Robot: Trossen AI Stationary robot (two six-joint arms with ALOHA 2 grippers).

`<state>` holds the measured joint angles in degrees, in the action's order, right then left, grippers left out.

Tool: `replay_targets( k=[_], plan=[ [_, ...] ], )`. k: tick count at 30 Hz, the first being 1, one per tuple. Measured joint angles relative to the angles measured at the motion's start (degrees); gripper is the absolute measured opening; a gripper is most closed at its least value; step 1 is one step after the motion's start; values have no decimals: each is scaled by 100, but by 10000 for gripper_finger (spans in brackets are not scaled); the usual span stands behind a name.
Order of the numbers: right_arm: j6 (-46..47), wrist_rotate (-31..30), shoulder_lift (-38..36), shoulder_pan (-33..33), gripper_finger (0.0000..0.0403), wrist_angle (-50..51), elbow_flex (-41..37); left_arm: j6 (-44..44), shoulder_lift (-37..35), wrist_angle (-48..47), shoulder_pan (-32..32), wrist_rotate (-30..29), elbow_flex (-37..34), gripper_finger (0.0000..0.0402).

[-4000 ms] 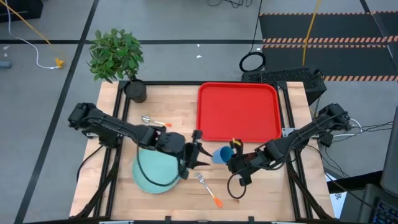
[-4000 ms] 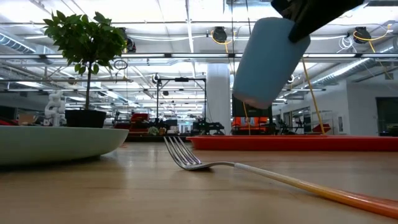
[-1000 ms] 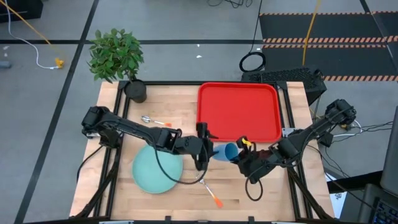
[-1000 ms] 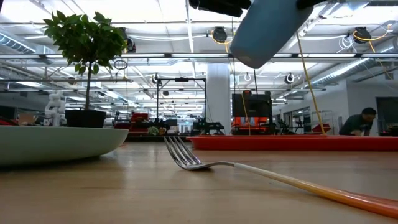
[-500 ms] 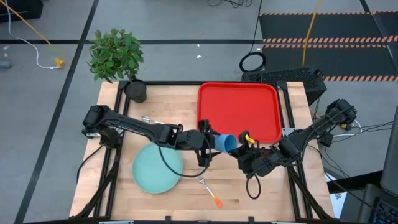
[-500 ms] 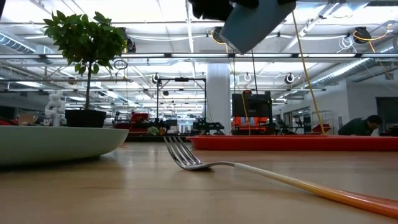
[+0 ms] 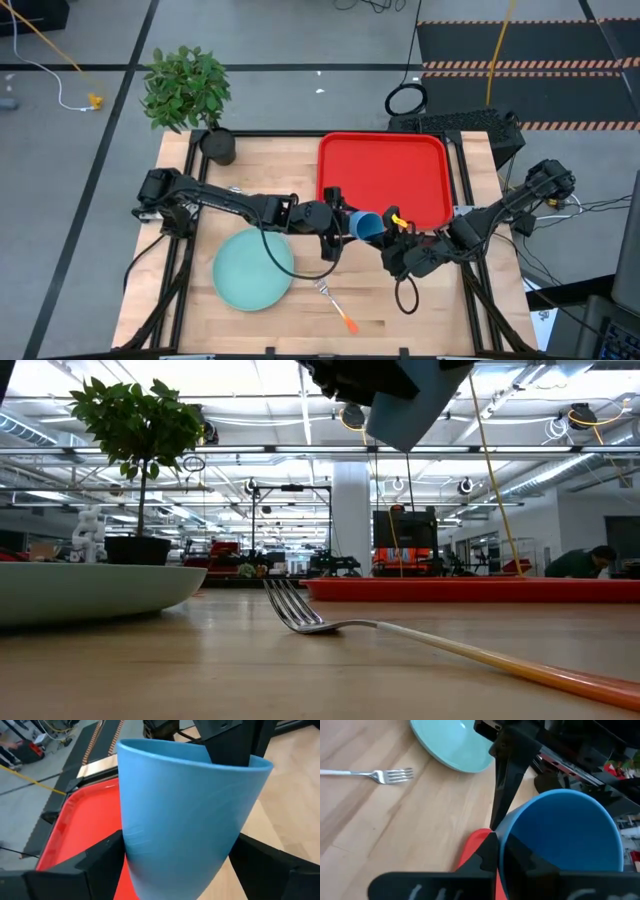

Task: Pick and place plate/cup/fork/spoon on tray
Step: Put the blue cup on the red tray

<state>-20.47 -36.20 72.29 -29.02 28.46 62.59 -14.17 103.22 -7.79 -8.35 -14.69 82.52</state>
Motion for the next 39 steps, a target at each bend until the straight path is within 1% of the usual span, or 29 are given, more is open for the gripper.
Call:
replay_targets(
  k=[2,4,7,9,11,15,16,19,26,29,31,33,37,39],
  plan=[
    [-13,-7,-37,57,0,56,0,-90,0,47,75,63,-4,313],
    [-14,-2,-65,99,0,87,0,-97,-1,96,147,313,-4,320],
    [-15,24,-142,127,0,116,2,-64,0,181,198,470,-4,355],
    [-14,-10,-189,136,0,-19,8,-28,2,465,213,519,4,382],
    [-49,0,-239,138,0,-85,20,-100,0,618,213,545,15,391],
    [-126,86,-304,131,0,-220,20,-487,0,629,228,1090,17,375],
    [-168,100,-306,131,0,-216,20,-590,0,625,228,1125,17,371],
    [-234,94,-306,130,0,-186,20,-768,0,608,228,1084,17,359],
    [-205,47,-308,131,0,-170,15,-807,0,568,263,1097,17,326],
    [-115,37,-308,131,2,-164,15,-801,0,575,267,1083,17,323],
    [-63,8,-308,131,10,-173,13,-789,-1,586,236,972,17,326],
    [-3,8,-308,131,27,-271,13,-802,-14,583,201,909,17,329],
    [10,-52,-353,129,84,-385,11,-780,-22,644,195,830,17,325],
    [108,-279,-398,113,116,-384,9,-757,-22,661,223,694,17,321]
  ],
)
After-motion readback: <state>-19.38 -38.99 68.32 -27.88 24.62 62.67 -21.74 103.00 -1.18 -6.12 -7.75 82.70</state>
